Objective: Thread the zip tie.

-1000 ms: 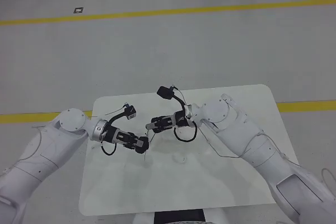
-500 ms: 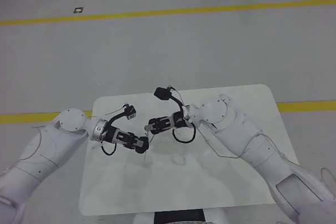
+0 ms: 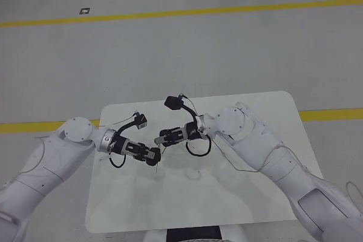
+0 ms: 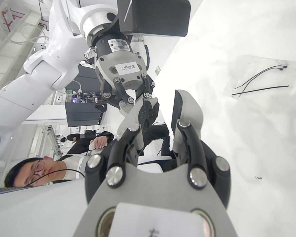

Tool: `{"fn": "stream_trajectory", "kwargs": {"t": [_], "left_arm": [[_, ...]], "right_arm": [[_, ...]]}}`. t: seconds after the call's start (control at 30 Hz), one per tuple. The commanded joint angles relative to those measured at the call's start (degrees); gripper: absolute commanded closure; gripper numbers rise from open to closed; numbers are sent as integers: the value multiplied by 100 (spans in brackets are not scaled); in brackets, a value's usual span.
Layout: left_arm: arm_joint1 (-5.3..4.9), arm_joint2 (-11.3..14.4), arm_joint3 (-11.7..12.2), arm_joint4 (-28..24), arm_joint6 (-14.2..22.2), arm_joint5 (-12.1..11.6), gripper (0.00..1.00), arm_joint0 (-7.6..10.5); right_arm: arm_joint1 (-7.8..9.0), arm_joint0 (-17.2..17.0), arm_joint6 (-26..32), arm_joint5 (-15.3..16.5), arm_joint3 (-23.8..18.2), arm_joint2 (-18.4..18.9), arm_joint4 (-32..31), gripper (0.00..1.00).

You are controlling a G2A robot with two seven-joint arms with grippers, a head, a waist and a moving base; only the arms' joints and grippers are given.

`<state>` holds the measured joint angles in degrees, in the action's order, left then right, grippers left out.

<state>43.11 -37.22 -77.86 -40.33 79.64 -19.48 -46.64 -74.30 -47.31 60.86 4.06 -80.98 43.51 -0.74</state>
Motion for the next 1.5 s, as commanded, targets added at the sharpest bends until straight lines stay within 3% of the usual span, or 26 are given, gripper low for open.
{"fn": "stream_trajectory", "kwargs": {"t": [0.0,0.13,0.47,0.93,1.27,1.47], "left_arm": [[0,0,0,0,0,0,100,0],[0,0,0,0,0,0,100,0],[0,0,0,0,0,0,100,0],[0,0,0,0,0,0,100,0],[0,0,0,0,0,0,100,0],[0,0,0,0,0,0,100,0]], "right_arm": [[-3,5,11,1,-6,-10,-13,77],[-9,19,35,21,-11,-25,-37,82],[-18,24,60,93,-33,-39,-67,78],[-20,23,115,184,-77,-72,-197,80],[-35,48,125,211,-57,-100,-229,100],[-41,43,104,239,-49,-98,-222,100]]}}
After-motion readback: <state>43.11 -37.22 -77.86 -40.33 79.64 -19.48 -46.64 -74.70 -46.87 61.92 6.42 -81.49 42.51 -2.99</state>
